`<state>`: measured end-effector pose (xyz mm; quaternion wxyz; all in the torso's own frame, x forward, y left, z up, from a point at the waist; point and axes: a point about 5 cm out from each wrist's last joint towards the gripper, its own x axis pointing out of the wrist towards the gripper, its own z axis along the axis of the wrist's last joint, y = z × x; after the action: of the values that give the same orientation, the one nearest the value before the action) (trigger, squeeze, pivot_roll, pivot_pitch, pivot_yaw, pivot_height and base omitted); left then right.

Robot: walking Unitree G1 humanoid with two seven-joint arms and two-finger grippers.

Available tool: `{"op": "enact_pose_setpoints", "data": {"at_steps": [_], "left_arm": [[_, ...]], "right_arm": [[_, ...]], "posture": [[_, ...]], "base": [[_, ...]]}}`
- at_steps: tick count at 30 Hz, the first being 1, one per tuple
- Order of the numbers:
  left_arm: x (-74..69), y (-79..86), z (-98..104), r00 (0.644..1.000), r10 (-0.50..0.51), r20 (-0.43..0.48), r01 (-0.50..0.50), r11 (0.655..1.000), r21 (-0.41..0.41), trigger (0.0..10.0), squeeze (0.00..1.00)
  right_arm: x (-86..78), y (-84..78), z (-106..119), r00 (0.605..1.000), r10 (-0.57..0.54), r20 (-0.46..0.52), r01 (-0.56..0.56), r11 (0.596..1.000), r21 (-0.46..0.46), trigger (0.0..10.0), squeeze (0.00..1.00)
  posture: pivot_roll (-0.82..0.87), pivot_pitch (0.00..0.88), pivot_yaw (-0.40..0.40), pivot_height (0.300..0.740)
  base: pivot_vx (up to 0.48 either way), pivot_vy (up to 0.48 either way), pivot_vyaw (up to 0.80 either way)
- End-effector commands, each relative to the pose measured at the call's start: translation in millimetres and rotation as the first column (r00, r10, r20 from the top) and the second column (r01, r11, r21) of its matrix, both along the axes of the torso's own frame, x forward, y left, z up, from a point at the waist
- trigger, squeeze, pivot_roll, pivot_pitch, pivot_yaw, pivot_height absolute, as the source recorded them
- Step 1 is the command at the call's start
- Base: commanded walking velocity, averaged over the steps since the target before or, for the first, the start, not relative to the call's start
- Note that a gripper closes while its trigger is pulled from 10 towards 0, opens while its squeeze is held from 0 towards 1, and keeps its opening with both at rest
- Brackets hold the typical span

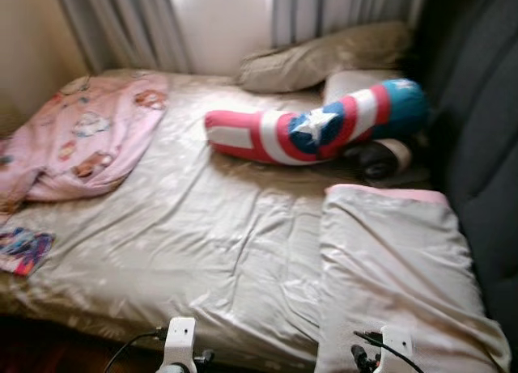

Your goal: Clean up the room

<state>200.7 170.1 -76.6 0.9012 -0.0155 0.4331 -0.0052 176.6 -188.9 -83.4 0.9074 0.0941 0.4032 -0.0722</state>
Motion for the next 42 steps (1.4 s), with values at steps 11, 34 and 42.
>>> {"op": "enact_pose_setpoints", "data": {"at_steps": [11,34,42], "left_arm": [[-3.9,5.3,-2.0,1.000,-0.002,-0.025,0.003,1.000,0.021,10.0,0.00],[-3.0,6.2,-1.4,1.000,-0.004,-0.021,0.004,1.000,0.023,10.0,0.00],[-3.1,6.4,-1.5,1.000,-0.002,-0.022,0.003,1.000,0.023,10.0,0.00]], "right_arm": [[-5.3,2.3,-3.1,1.000,0.003,-0.024,-0.003,1.000,0.016,10.0,0.00],[-4.5,6.5,-3.4,1.000,-0.005,-0.025,0.005,1.000,0.030,10.0,0.00],[-6.3,6.7,-4.3,0.999,-0.005,-0.032,0.006,0.999,0.032,10.0,0.00]], "posture": [[0.06,0.000,0.016,0.740],[0.07,0.000,0.022,0.740],[0.07,0.000,0.021,0.740]], "base": [[0.000,0.479,0.00],[0.000,0.480,0.00],[0.000,0.480,0.00]]}}
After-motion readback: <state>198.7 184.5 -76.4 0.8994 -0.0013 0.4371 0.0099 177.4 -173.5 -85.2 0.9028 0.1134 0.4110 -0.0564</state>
